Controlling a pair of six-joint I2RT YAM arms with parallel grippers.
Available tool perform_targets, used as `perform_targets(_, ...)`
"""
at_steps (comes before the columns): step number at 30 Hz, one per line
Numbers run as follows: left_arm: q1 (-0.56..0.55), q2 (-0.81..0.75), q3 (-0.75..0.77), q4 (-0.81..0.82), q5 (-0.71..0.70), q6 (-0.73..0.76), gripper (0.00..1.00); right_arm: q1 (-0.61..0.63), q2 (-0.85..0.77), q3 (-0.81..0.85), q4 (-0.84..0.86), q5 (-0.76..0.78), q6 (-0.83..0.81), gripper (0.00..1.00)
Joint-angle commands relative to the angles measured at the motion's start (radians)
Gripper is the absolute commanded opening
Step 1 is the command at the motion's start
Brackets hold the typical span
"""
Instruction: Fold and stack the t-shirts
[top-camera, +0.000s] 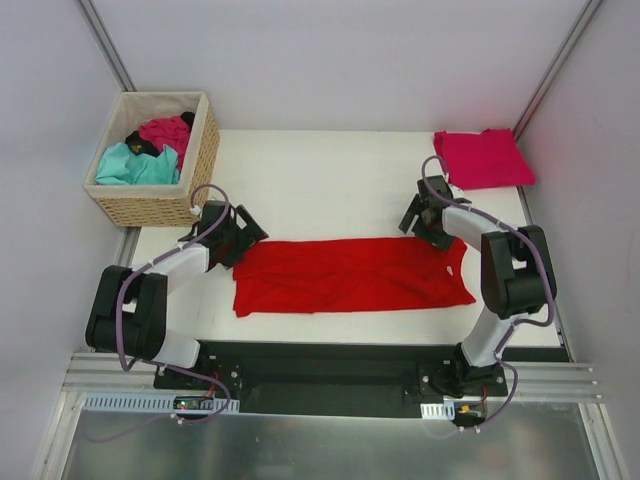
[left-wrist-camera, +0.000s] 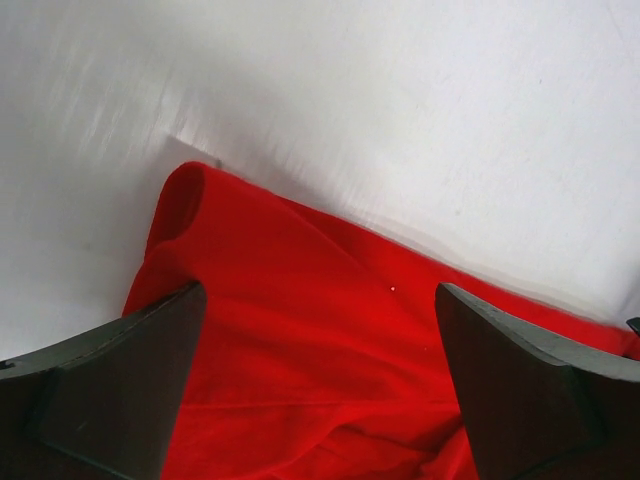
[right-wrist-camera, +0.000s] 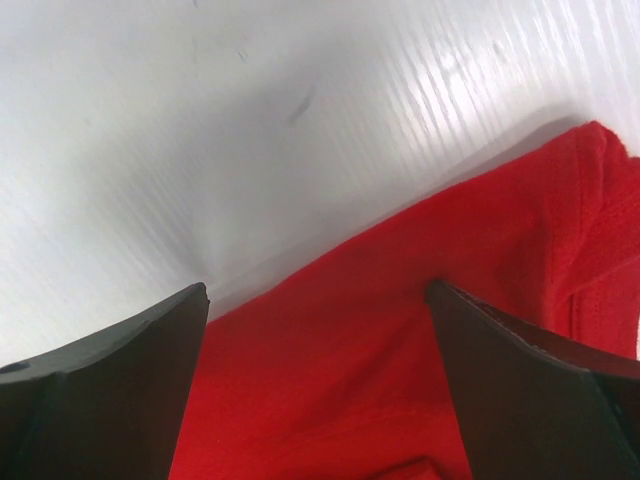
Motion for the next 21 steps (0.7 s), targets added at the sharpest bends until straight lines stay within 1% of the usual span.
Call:
perform_targets(1,0.017,0.087,0.103,-0.018,-0.037,0.021,0.99,-0.019,0.081,0.124,-0.023,-0.017,-0.017,0.96)
perform_targets(3,0.018,0.123,0.139,-0.015,-0.036,0.028,0.99,-0.024,0.105,0.184,-0.029,-0.022,-0.032,0.96)
perform_targets(6,0.018,0.217,0.22,-0.009,-0.025,0.037,0.99,-0.036,0.173,0.248,-0.051,-0.025,-0.044,0.96)
perform_targets(8,0.021,0.251,0.28,-0.009,-0.024,0.046,0.99,-0.047,0.223,0.304,-0.06,-0.036,-0.047,0.97)
perform_targets(11,0.029,0.316,0.36,-0.009,-0.01,0.064,0.99,-0.055,0.263,0.368,-0.078,-0.042,-0.052,0.96)
perform_targets(13,0.032,0.345,0.409,-0.009,0.005,0.075,0.99,-0.056,0.257,0.383,-0.083,-0.034,-0.061,0.97)
perform_targets(16,0.032,0.316,0.435,-0.014,0.061,0.086,0.99,-0.053,0.178,0.374,-0.095,-0.03,-0.076,0.96)
perform_targets(17,0.029,0.298,0.434,-0.014,0.081,0.086,0.99,-0.052,0.106,0.345,-0.094,-0.033,-0.081,0.96)
perform_targets(20,-0.011,0.183,0.408,-0.015,0.105,0.1,0.99,-0.026,-0.011,0.28,-0.106,-0.052,-0.09,0.96)
perform_targets(21,-0.027,0.12,0.388,-0.029,0.11,0.106,0.99,-0.013,-0.067,0.266,-0.117,-0.062,-0.093,0.97)
